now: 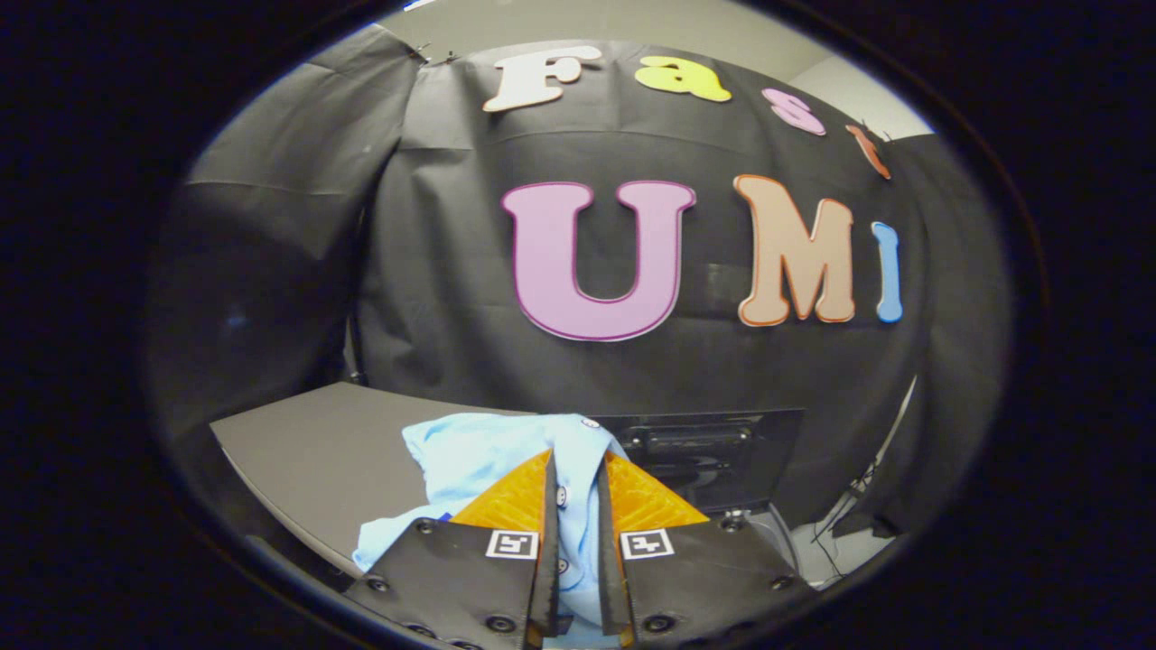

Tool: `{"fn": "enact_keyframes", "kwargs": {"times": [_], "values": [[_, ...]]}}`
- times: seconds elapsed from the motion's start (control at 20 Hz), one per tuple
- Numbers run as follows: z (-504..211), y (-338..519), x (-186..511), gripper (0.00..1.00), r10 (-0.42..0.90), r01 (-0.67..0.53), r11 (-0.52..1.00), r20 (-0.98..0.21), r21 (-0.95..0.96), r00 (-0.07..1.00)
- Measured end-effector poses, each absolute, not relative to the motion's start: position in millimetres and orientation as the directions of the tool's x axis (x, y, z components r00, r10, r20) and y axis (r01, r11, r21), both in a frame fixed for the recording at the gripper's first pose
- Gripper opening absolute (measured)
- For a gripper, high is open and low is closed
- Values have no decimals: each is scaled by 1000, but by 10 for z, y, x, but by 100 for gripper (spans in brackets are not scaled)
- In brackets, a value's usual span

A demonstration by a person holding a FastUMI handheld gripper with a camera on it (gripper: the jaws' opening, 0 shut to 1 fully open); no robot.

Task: Put the clothes into the washing machine and then close the washing machine lid.

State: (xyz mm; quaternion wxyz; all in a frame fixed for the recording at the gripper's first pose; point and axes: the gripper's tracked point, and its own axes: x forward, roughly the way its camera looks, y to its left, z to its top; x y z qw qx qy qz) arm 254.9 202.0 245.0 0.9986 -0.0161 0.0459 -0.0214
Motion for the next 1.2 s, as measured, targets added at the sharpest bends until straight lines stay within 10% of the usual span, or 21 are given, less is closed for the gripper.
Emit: {"fn": "enact_keyframes", "kwargs": {"times": [0.6,1.2], "values": [[1837,1289,2825,45,-189,188,982,-161,-20,969],[1784,1161,2578,45,-186,186,983,-136,-14,973]]}}
